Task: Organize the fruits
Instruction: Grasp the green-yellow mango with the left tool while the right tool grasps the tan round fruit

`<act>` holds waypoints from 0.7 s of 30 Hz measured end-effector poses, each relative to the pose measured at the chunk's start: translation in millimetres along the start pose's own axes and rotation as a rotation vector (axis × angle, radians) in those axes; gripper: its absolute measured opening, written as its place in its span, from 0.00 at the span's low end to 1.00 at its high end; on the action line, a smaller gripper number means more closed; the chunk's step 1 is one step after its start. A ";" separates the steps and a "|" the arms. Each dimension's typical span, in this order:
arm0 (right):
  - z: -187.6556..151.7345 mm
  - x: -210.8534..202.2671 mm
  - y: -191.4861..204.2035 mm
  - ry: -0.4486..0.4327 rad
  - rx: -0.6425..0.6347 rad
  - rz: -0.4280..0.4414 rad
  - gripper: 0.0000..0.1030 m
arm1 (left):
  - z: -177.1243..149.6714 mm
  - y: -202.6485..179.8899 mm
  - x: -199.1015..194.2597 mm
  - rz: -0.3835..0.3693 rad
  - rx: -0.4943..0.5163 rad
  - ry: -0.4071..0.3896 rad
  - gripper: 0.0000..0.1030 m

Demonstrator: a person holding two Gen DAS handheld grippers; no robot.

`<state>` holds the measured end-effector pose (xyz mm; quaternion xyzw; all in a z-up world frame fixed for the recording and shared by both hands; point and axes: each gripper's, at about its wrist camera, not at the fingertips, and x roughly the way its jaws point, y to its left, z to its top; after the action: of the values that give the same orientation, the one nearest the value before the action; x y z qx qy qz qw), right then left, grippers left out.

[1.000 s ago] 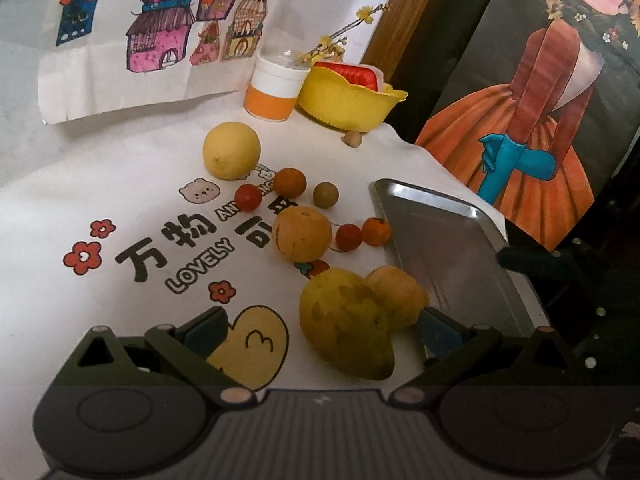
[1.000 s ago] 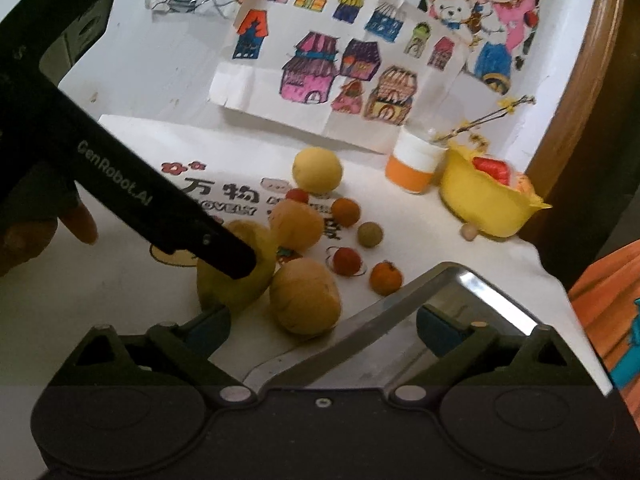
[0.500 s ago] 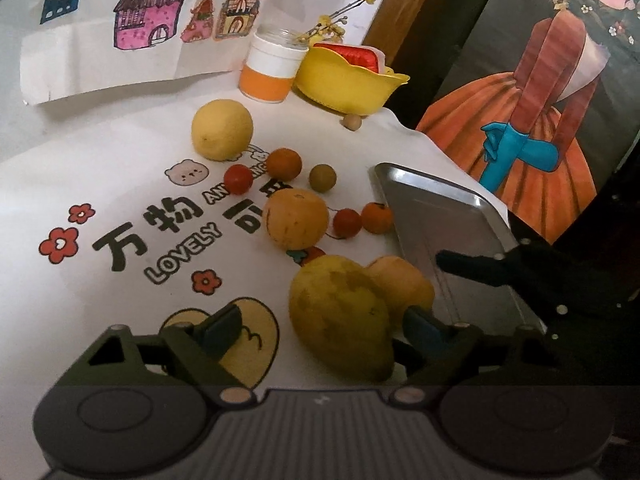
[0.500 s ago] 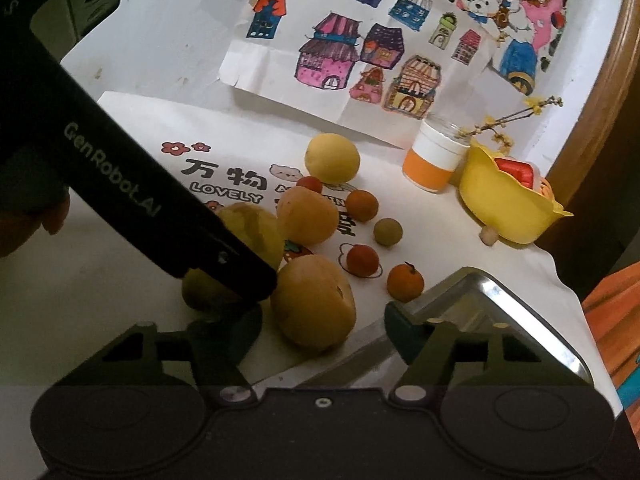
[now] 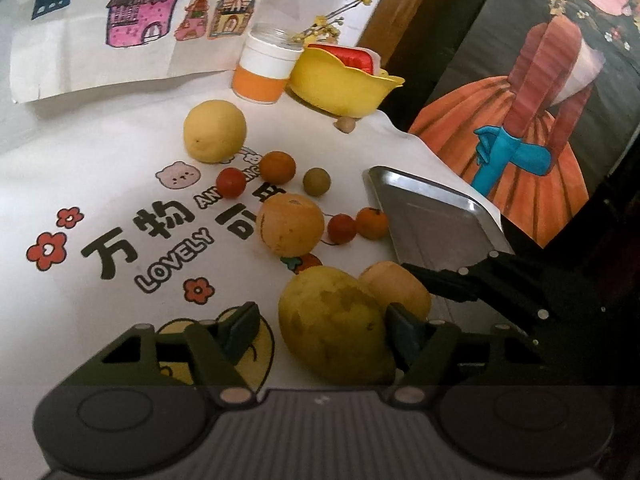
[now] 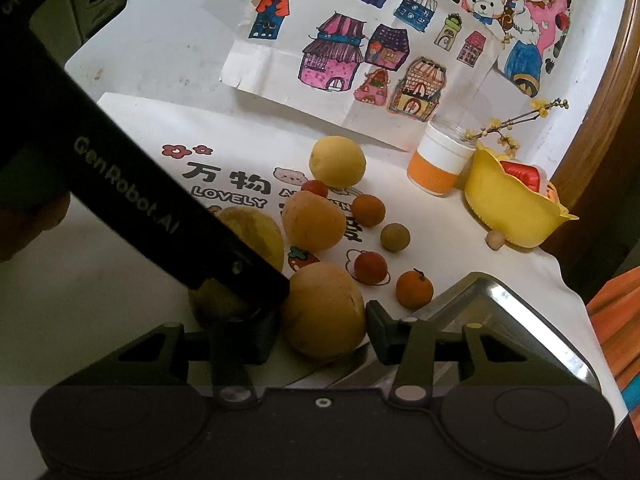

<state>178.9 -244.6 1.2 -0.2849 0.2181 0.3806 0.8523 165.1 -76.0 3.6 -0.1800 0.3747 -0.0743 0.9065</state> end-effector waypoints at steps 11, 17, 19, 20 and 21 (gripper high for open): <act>-0.2 -1.9 4.1 -0.016 0.010 -0.001 0.46 | -1.3 5.4 -3.1 -0.050 -0.029 0.016 0.59; -0.2 -11.0 5.2 -0.056 0.036 -0.028 0.46 | -0.8 9.2 -11.7 -0.041 -0.042 -0.014 0.57; 0.7 -16.3 2.3 -0.068 0.049 -0.043 0.46 | 1.5 8.2 -15.0 -0.034 -0.038 -0.025 0.56; 0.9 -18.5 0.4 -0.071 0.055 -0.049 0.46 | 2.9 7.4 -15.8 -0.031 -0.034 -0.027 0.55; 0.7 -20.5 -1.6 -0.073 0.061 -0.053 0.46 | 3.9 6.2 -16.5 -0.030 -0.029 -0.028 0.55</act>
<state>167.6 -255.8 14.3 -0.2504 0.1909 0.3611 0.8778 156.1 -64.8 14.5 -0.2000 0.3603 -0.0799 0.9076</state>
